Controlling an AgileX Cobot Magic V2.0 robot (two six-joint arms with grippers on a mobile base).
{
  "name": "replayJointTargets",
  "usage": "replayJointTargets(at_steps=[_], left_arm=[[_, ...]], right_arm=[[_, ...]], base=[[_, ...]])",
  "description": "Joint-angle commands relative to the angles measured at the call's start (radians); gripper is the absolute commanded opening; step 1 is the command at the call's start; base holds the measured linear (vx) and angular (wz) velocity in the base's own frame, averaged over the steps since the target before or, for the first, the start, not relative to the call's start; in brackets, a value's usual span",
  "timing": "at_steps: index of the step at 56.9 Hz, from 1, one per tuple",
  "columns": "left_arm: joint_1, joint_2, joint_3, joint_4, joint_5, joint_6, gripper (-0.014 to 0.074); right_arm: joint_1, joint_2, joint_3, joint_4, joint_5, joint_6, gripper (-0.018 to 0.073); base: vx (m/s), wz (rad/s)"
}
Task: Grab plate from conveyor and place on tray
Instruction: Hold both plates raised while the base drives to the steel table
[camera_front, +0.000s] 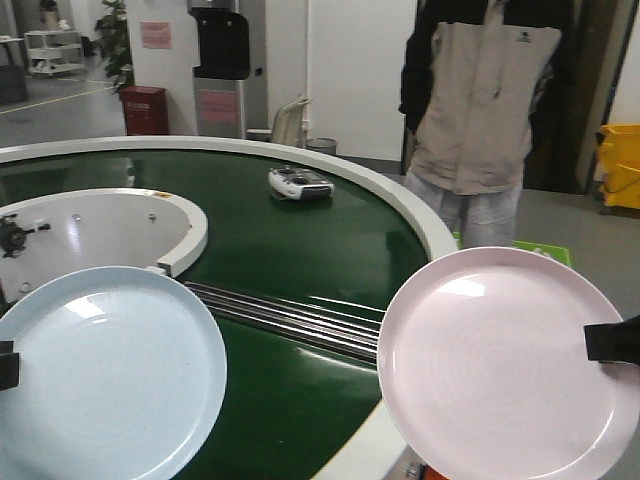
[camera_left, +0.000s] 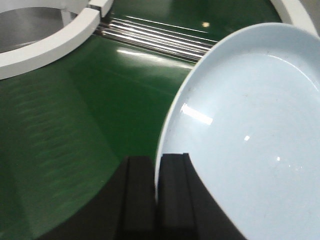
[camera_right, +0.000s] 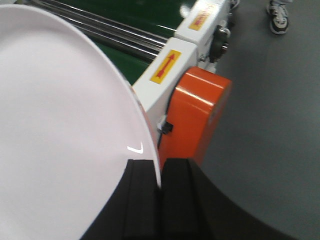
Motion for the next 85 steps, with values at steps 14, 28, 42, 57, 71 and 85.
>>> replayJointTargets(at_steps=[14,28,42,57,71,85], left_arm=[[-0.004,-0.015,-0.028,-0.014,-0.087,-0.008,-0.0006],[-0.004,-0.015,-0.028,-0.014,-0.087,-0.008,-0.0006],[-0.004,-0.016,-0.028,-0.014,-0.087,-0.008,-0.0006],[-0.004,-0.016,-0.028,-0.014,-0.086,-0.008,-0.0006],[-0.004,-0.016,-0.028,-0.014,-0.086,-0.008,-0.0006],[-0.004,-0.016,-0.028,-0.014,-0.087,-0.008,-0.0006]], right_arm=[[-0.005,-0.018,-0.027,0.002,-0.07,-0.003,-0.0012],[-0.005,-0.018,-0.027,0.002,-0.07,-0.003,-0.0012],[-0.005,-0.018,-0.027,0.001,-0.07,-0.003,-0.0012],[-0.005,-0.018,-0.027,0.002,-0.066,-0.003,-0.0012],[-0.005,-0.018,-0.027,0.002,-0.066,-0.003,-0.0012],[-0.005,-0.018,-0.027,0.002,-0.066,-0.003,-0.0012]], base=[[-0.16,-0.53],[-0.13,-0.59],[-0.08,-0.69],[0.02,-0.73],[0.13,-0.7],[0.24,-0.48]])
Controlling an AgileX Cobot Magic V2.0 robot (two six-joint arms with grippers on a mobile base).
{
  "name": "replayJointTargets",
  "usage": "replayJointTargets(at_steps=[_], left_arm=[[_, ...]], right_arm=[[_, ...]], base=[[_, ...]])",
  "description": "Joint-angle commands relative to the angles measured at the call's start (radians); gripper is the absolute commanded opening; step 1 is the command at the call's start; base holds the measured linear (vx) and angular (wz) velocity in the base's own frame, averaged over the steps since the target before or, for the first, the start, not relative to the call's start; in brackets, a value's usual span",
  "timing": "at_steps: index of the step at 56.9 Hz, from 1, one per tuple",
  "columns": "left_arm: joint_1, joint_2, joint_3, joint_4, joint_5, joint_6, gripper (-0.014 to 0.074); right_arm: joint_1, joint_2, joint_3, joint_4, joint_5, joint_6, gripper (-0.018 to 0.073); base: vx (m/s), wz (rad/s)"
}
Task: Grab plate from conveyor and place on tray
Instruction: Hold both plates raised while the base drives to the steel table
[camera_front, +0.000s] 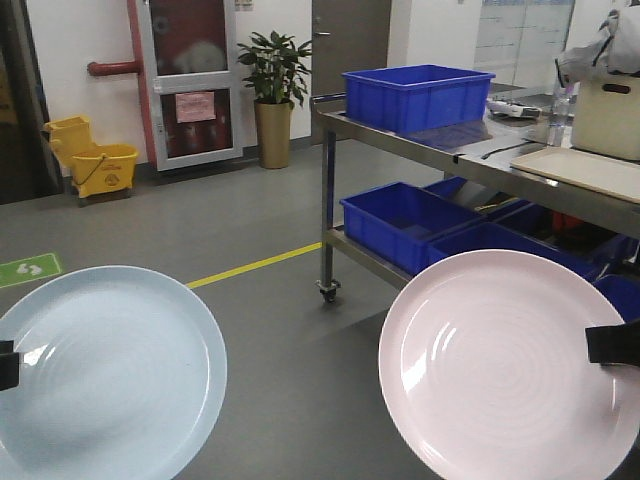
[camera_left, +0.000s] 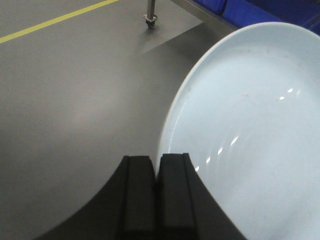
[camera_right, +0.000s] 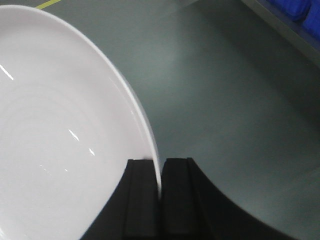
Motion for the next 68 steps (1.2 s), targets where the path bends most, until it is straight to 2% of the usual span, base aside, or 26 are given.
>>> replayJointTargets(at_steps=[1,20,68], left_arm=[[-0.004,-0.014,-0.028,-0.014,-0.087,-0.008,-0.0006],[-0.004,-0.014,-0.028,-0.014,-0.087,-0.008,-0.0006],[-0.004,-0.014,-0.028,-0.014,-0.085,-0.008,-0.0006]], right_arm=[[-0.005,-0.018,-0.027,0.004,-0.074,-0.003,-0.0012],[-0.005,-0.018,-0.027,0.004,-0.074,-0.003,-0.0012],[-0.005,-0.018,-0.027,0.004,-0.074,-0.003,-0.0012]], base=[[0.29,-0.3],[0.34,-0.13],[0.47,0.08]])
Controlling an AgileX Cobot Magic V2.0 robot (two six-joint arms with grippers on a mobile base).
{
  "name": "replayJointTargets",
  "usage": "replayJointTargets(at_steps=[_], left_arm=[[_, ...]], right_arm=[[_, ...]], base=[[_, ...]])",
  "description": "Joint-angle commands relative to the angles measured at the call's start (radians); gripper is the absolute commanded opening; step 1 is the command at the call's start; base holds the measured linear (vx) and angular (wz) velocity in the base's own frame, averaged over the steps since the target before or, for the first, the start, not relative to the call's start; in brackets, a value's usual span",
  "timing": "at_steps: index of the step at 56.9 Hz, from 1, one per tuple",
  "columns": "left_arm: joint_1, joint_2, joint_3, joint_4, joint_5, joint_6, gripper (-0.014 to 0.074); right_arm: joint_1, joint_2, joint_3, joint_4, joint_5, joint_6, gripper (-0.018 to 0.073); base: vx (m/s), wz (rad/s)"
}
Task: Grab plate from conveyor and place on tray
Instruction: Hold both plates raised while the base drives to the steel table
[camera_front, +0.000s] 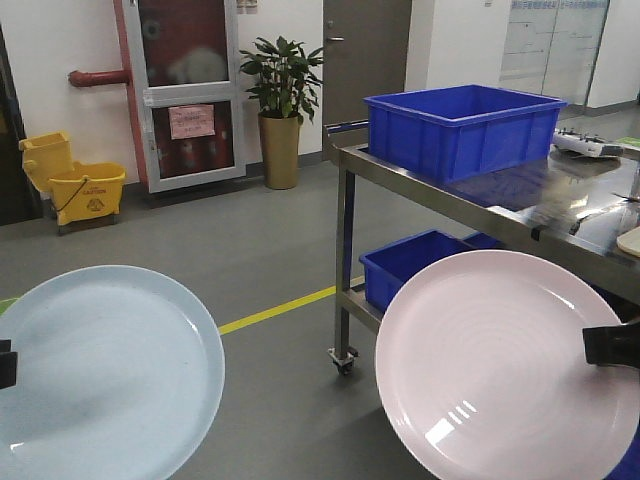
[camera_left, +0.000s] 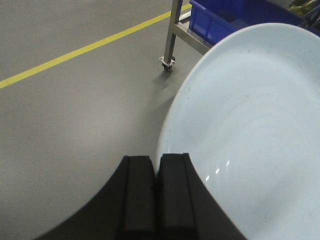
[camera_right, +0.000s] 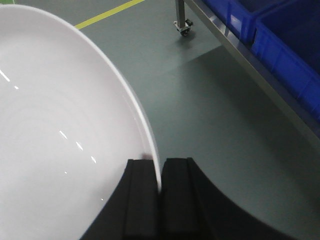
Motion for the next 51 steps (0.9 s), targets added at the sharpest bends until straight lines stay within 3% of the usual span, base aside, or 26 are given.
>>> replayJointTargets(at_steps=[1,24,51], left_arm=[[-0.004,-0.014,-0.028,-0.014,-0.085,-0.008,-0.0006],[-0.004,-0.013,-0.028,-0.014,-0.087,-0.008,-0.0006],[-0.004,-0.013,-0.028,-0.014,-0.087,-0.008,-0.0006]], right_arm=[[-0.005,-0.018,-0.027,0.002,-0.075,-0.003,-0.0012],[-0.005,-0.018,-0.027,0.002,-0.075,-0.003,-0.0012],[-0.005,-0.018,-0.027,0.002,-0.075,-0.003,-0.0012]], base=[[0.52,-0.08],[0.52,-0.22],[0.44,-0.48]])
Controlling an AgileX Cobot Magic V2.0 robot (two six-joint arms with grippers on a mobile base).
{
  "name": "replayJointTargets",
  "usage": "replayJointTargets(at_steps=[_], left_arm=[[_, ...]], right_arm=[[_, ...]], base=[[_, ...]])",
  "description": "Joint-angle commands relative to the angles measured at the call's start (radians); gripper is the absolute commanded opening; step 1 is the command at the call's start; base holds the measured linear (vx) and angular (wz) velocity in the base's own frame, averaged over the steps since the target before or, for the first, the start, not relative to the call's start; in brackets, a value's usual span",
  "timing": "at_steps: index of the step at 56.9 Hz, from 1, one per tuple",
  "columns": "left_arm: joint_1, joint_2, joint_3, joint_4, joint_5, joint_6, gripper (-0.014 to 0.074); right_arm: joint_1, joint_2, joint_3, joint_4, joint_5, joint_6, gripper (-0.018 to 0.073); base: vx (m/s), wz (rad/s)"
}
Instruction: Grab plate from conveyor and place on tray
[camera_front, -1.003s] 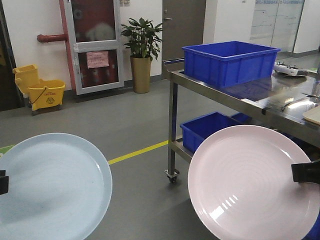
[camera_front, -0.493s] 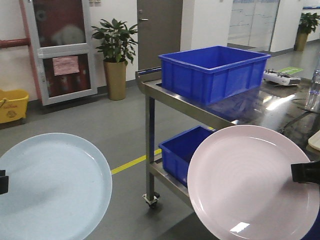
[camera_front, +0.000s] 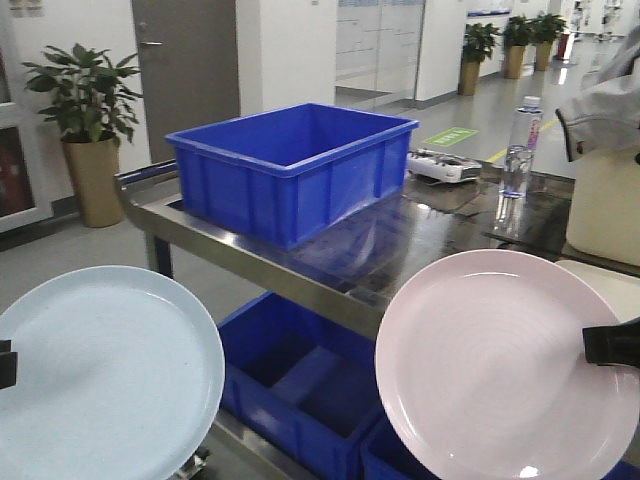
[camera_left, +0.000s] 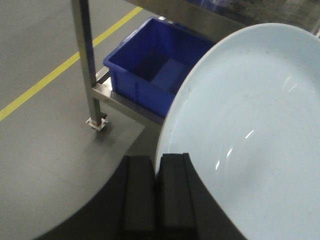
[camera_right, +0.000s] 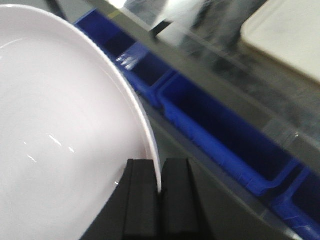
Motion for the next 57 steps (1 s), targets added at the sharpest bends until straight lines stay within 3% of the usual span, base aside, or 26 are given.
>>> replayJointTargets(at_steps=[1,57], left_arm=[[-0.004,-0.013,-0.028,-0.014,-0.087,-0.008,-0.0006],[-0.004,-0.013,-0.028,-0.014,-0.087,-0.008,-0.0006]], right_arm=[[-0.005,-0.018,-0.027,0.001,-0.074,-0.003,-0.0012],[-0.005,-0.018,-0.027,0.001,-0.074,-0.003,-0.0012]], base=[[0.4,-0.51],[0.31,-0.59]])
